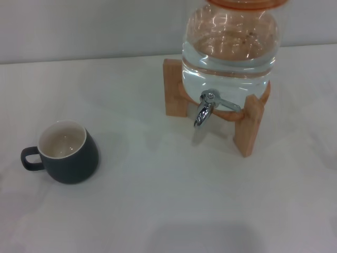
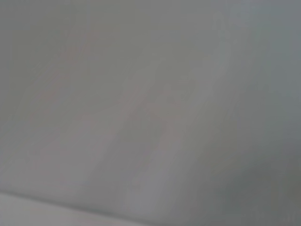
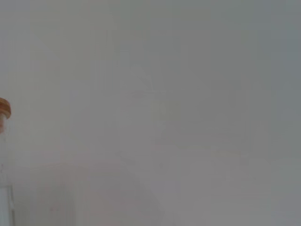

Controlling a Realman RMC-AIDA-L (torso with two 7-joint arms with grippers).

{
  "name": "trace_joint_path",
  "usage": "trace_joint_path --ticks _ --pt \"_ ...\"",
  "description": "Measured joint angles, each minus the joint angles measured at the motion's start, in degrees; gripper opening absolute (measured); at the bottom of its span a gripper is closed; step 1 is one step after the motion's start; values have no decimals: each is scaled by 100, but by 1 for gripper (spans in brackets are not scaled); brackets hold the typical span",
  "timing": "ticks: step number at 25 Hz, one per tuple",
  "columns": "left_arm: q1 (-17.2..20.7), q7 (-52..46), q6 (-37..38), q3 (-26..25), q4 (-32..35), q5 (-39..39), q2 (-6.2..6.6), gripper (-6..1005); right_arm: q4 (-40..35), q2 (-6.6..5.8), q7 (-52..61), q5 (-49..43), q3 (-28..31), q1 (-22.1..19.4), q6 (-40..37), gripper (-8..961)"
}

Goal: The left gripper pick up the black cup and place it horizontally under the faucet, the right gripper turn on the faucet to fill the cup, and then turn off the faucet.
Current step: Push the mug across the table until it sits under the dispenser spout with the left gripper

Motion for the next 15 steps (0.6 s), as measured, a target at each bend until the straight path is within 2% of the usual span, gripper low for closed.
trace_joint_path --ticks 15 --pt "-386 392 586 0 -214 807 -44 846 -78 6 -12 13 0 23 -23 871"
